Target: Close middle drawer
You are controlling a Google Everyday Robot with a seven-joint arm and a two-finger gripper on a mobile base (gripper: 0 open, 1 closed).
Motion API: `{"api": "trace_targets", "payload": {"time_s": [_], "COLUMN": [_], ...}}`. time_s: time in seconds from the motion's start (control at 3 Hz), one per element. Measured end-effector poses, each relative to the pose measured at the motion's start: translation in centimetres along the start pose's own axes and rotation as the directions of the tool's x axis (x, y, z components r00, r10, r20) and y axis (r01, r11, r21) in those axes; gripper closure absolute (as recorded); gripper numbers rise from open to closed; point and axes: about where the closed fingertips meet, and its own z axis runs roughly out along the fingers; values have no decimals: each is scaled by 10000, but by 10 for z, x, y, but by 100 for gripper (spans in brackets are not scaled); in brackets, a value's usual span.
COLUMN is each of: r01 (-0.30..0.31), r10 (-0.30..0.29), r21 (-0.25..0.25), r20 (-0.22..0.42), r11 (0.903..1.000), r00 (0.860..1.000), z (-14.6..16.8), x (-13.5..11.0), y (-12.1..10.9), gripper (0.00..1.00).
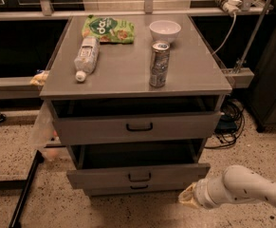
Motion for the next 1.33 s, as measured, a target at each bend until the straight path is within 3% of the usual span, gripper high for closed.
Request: {"api": "trace_targets", "payload": {"time_s": [0.33,0.67,1.0,1.33], "r01": [651,1527,2289,2675], "r10": [-656,-1596,-2472,-2979], "r21": [507,1184,1864,2395], "r20": [72,505,815,1006], "r11": [9966,9812,9555,9333], "r00": [9978,9859,9655,9493], "z": [7,19,28,39], "x": [2,0,-4,-7], "y": [-5,-19,-37,-59], "gripper": [100,100,100,100]}}
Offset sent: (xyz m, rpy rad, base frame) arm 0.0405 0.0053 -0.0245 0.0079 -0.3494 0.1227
